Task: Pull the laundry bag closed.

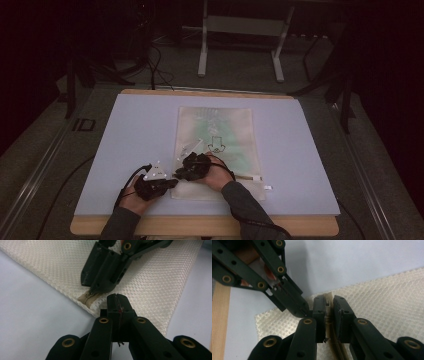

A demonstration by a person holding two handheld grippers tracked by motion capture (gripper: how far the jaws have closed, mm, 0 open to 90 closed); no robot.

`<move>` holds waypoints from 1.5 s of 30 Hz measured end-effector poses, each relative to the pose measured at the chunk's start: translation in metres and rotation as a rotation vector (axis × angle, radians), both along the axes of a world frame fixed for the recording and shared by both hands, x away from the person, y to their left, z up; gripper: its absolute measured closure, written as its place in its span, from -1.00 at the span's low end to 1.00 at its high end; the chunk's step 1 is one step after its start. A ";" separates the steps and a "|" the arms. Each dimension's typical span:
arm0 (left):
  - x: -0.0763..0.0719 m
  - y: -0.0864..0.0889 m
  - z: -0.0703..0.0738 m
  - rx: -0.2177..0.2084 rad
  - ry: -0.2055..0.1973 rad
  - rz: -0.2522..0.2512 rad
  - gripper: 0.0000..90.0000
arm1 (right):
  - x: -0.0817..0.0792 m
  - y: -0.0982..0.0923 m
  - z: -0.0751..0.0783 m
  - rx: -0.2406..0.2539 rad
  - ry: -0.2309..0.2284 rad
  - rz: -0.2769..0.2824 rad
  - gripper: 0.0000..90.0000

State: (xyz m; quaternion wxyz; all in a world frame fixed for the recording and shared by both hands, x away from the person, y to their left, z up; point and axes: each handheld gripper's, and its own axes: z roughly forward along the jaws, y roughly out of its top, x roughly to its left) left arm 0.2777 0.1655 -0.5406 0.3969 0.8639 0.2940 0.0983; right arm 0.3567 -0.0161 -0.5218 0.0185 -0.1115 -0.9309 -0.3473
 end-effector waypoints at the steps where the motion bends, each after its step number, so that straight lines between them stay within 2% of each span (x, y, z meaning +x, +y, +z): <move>1: 0.000 0.000 0.000 -0.003 0.005 0.005 0.99 | 0.000 -0.001 -0.001 0.002 0.000 0.002 0.80; 5: 0.001 0.000 0.000 -0.011 0.016 0.011 0.99 | -0.001 -0.003 -0.002 -0.001 -0.002 0.005 0.81; 14: 0.001 -0.002 0.001 0.008 0.021 0.021 1.00 | -0.002 -0.009 0.000 -0.015 -0.018 0.015 0.82; 15: 0.000 -0.004 0.002 0.028 0.014 0.021 1.00 | -0.002 -0.011 0.000 -0.011 -0.018 0.018 0.82; 17: -0.001 -0.005 0.003 0.036 0.003 0.023 1.00 | -0.003 -0.011 -0.001 -0.008 -0.015 0.012 0.82; 23: -0.005 -0.009 0.004 0.091 -0.069 0.015 0.99 | -0.003 -0.009 -0.002 -0.009 -0.008 0.011 0.82; 26: -0.005 -0.009 0.004 0.090 -0.072 0.014 0.99 | -0.003 -0.009 -0.002 -0.012 -0.010 0.013 0.82; 27: -0.004 -0.009 0.003 0.094 -0.088 0.019 0.99 | -0.003 -0.009 -0.002 -0.010 -0.008 0.012 0.82; 30: -0.003 -0.009 0.002 0.097 -0.098 0.023 0.99 | -0.003 -0.009 -0.002 -0.010 -0.009 0.013 0.82; 33: -0.003 -0.009 0.002 0.094 -0.091 0.035 0.99 | -0.003 -0.009 -0.002 -0.014 -0.013 0.015 0.82; 34: -0.002 -0.009 0.002 0.085 -0.070 0.048 0.99 | -0.004 -0.008 -0.001 -0.014 -0.015 0.015 0.82; 35: -0.002 -0.009 0.002 0.085 -0.070 0.048 0.99 | -0.004 -0.008 -0.001 -0.014 -0.015 0.015 0.82; 36: -0.001 -0.008 0.003 0.079 -0.053 0.057 1.00 | -0.005 -0.008 -0.001 -0.021 -0.025 0.017 0.82; 43: 0.000 -0.008 0.003 0.067 -0.029 0.073 1.00 | -0.007 -0.010 0.000 -0.029 -0.039 0.029 0.82; 45: 0.000 -0.007 0.003 0.064 -0.028 0.073 1.00 | -0.008 -0.011 0.001 -0.053 -0.050 0.036 0.83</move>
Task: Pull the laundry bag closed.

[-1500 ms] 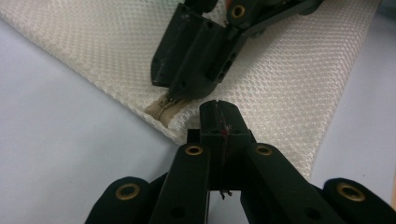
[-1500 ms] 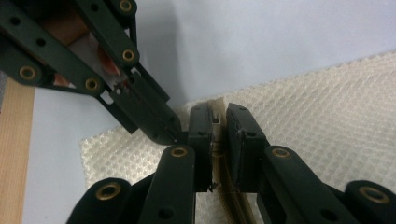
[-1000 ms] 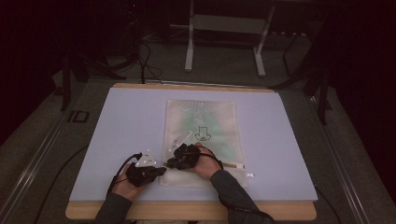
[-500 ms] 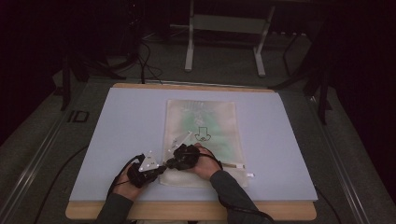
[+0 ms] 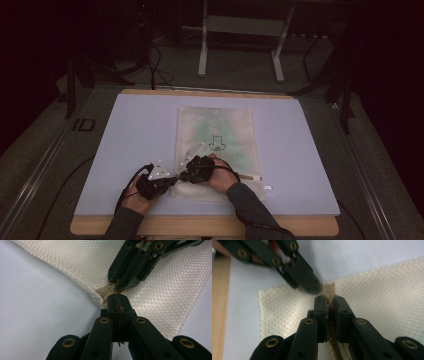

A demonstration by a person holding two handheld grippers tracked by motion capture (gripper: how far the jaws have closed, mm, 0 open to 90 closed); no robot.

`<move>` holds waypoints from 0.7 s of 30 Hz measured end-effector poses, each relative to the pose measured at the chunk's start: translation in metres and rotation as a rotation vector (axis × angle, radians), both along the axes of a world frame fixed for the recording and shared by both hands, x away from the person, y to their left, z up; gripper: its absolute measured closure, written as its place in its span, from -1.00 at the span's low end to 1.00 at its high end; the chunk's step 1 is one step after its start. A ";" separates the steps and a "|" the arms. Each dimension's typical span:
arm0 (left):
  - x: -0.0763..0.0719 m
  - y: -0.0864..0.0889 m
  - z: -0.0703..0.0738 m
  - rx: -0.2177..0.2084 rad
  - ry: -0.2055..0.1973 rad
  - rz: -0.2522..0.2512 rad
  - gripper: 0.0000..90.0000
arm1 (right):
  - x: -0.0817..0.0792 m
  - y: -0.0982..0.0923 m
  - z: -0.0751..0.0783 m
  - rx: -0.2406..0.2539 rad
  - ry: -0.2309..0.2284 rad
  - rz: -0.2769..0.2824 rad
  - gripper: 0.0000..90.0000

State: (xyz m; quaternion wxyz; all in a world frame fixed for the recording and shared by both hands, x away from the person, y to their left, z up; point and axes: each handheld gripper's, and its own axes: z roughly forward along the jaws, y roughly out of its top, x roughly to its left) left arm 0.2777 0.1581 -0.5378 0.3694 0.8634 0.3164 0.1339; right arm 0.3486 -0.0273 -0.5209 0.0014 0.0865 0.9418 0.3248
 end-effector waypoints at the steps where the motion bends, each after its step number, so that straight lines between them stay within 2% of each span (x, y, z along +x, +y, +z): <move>1: 0.000 0.000 0.000 0.001 -0.001 0.000 1.00 | 0.000 -0.002 0.001 -0.002 -0.006 0.003 0.83; 10: 0.000 0.000 0.000 -0.003 0.000 0.000 1.00 | -0.001 -0.004 0.001 -0.008 -0.007 0.013 0.83; 16: -0.001 0.000 0.000 -0.001 -0.003 -0.001 1.00 | -0.002 -0.004 0.003 -0.029 -0.016 0.023 0.83; 21: 0.001 0.004 -0.001 -0.047 0.017 0.011 0.99 | -0.002 -0.002 0.001 -0.023 -0.011 0.015 0.82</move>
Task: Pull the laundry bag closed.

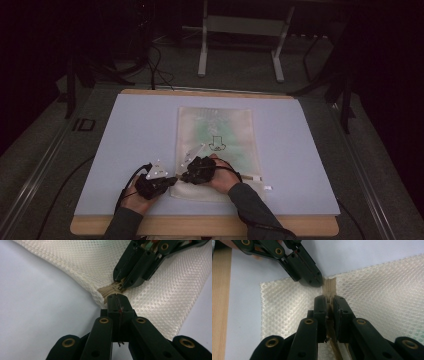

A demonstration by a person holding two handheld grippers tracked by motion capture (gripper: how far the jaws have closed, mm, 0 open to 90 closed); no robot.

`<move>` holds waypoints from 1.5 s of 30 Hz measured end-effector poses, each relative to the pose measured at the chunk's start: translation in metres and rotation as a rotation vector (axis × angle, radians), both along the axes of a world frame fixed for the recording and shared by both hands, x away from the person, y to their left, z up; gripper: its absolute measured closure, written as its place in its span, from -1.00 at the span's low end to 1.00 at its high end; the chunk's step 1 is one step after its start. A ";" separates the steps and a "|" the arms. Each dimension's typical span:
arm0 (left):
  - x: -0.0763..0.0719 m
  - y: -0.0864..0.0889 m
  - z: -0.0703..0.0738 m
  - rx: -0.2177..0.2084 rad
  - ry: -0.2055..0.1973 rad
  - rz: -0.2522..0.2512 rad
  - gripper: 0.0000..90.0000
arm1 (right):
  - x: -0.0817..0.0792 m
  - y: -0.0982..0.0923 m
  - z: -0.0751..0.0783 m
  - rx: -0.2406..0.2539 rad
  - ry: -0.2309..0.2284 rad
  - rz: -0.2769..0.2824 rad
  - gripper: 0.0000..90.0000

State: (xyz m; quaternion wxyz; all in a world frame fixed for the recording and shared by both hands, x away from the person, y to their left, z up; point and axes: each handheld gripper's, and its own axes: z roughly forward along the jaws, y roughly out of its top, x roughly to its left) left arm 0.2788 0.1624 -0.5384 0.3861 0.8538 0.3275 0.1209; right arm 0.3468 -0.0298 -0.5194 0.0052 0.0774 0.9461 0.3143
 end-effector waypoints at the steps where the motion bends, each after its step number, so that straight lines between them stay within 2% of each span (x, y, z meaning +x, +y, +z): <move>1: 0.000 0.001 0.000 -0.004 -0.002 0.004 0.99 | 0.000 0.000 0.000 0.002 0.004 0.000 0.82; 3: 0.000 0.003 0.002 -0.023 -0.015 0.036 0.98 | 0.000 0.001 -0.002 0.007 0.003 -0.002 0.82; 5: 0.001 0.008 0.004 -0.048 -0.033 0.089 0.98 | 0.000 0.002 -0.003 0.012 0.002 -0.005 0.82; 7: 0.003 0.014 0.005 -0.105 -0.028 0.110 0.98 | 0.000 0.002 -0.003 0.016 0.004 -0.007 0.82; 8: 0.003 0.014 0.006 -0.114 -0.030 0.116 0.98 | 0.000 0.002 -0.003 0.018 0.005 -0.007 0.82; 15: 0.008 -0.001 0.002 -0.067 -0.039 0.111 0.98 | 0.000 0.004 -0.004 0.025 -0.006 -0.008 0.82; 17: 0.009 -0.002 0.001 -0.083 -0.033 0.106 0.98 | 0.000 0.003 -0.004 0.027 -0.005 -0.010 0.82; 22: 0.009 -0.007 0.000 -0.083 -0.029 0.117 0.98 | -0.001 0.003 -0.005 0.033 -0.006 -0.016 0.82; 25: 0.010 -0.009 -0.001 -0.047 -0.022 0.143 0.98 | -0.002 0.002 -0.005 0.039 -0.006 -0.021 0.82; 31: 0.009 -0.014 -0.002 0.002 -0.039 0.135 0.99 | -0.003 0.004 -0.004 0.018 -0.022 -0.018 0.83; 45: 0.009 -0.014 -0.002 -0.002 -0.029 0.134 0.99 | -0.002 0.008 0.002 -0.029 -0.017 -0.011 0.83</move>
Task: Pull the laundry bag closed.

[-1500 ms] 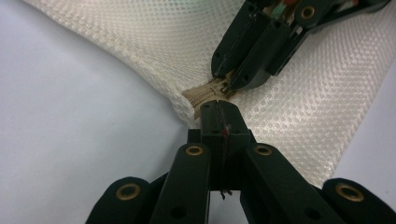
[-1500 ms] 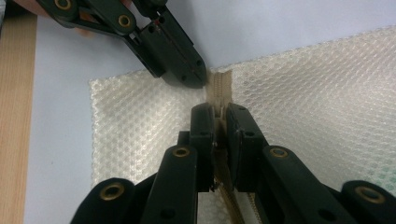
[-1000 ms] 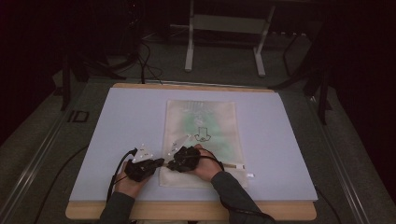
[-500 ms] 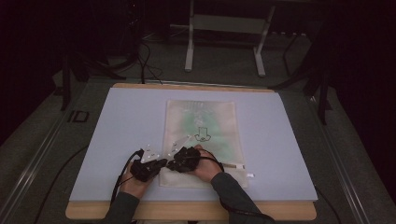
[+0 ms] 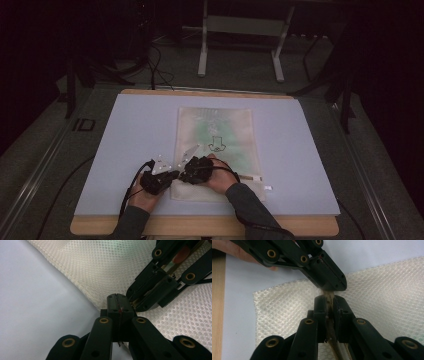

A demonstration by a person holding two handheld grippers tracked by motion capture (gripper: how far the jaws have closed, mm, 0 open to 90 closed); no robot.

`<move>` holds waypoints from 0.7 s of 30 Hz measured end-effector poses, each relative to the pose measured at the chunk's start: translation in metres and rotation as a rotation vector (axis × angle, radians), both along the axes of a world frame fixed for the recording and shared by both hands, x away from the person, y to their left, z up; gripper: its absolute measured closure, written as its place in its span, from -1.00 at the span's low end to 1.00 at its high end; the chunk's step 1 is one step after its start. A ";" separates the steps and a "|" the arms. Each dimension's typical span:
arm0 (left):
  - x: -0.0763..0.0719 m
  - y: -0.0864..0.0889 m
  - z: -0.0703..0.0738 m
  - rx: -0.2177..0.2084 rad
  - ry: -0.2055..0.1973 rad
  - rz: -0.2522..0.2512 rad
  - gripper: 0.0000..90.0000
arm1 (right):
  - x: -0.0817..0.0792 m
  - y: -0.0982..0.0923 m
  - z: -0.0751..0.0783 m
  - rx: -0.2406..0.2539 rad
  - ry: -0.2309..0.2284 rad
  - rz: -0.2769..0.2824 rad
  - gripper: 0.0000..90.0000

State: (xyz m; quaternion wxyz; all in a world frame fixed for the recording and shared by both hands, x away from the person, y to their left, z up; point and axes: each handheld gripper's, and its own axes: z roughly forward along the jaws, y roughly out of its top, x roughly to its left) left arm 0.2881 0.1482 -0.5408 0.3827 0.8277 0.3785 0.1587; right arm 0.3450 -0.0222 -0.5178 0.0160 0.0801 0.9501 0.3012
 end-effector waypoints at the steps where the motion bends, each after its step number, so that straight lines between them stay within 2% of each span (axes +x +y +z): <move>1: 0.000 0.000 0.000 -0.001 0.002 0.002 0.99 | 0.000 0.000 0.001 -0.007 0.001 -0.003 0.83; 15: 0.000 0.000 0.000 0.001 0.005 0.001 0.99 | 0.004 -0.021 0.007 -0.022 0.021 -0.006 0.83; 21: 0.000 0.000 0.000 0.001 0.005 -0.001 0.99 | 0.004 -0.023 0.006 -0.017 0.018 0.002 0.83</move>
